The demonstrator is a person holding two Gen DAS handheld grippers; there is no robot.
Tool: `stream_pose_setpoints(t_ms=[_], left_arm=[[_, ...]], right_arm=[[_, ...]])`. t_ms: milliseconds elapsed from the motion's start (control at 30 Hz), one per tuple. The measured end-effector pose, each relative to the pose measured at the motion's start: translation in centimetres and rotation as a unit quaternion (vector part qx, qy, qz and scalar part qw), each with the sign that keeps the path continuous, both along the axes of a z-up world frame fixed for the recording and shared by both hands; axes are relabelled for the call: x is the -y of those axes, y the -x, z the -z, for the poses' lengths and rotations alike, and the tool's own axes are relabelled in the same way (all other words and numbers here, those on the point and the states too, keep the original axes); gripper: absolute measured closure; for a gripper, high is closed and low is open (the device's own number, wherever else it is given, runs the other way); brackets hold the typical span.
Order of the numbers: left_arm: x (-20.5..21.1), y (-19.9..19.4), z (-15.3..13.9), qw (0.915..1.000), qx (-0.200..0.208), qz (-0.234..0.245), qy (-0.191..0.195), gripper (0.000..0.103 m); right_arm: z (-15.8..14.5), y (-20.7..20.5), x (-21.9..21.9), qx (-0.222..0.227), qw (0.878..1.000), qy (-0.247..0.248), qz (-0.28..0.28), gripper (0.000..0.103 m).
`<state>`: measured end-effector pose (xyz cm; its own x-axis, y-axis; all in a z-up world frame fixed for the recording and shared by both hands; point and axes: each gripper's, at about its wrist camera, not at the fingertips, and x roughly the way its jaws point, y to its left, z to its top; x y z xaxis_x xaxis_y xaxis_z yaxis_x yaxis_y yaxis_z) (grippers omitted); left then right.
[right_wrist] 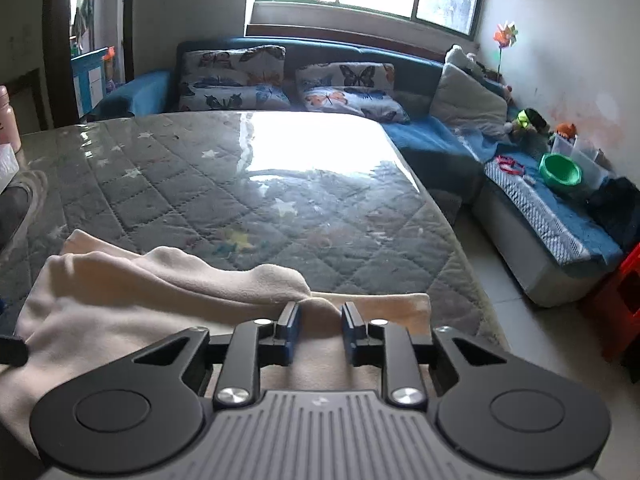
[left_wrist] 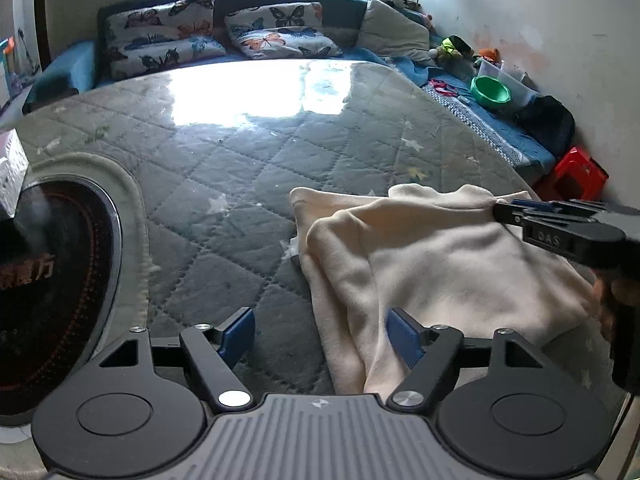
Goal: Fold clothes
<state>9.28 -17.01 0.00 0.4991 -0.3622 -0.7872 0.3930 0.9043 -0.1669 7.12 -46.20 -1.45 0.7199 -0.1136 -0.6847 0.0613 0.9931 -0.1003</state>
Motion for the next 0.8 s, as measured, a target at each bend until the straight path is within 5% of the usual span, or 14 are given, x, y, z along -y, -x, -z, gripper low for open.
stream_pose_setpoints(t_ms=[200,467,800], left_arm=[[-0.3,0.4,-0.4,0.9999,0.001,0.001,-0.01,0.024],[-1.5,1.0,-1.4,0.9995,0.012,-0.009,-0.028,0.018],[-4.6,2.4,-1.6,0.9986,0.025,-0.035,-0.029,0.005]], right_arm=[[-1.5,1.9,-1.2,0.031,0.999,-0.023,-0.026,0.078],[0.3,1.8,-3.6,0.007,0.999,-0.029,-0.043,0.074],[-0.8,4.8,-4.9,0.024,0.998,-0.042,-0.051,0.049]])
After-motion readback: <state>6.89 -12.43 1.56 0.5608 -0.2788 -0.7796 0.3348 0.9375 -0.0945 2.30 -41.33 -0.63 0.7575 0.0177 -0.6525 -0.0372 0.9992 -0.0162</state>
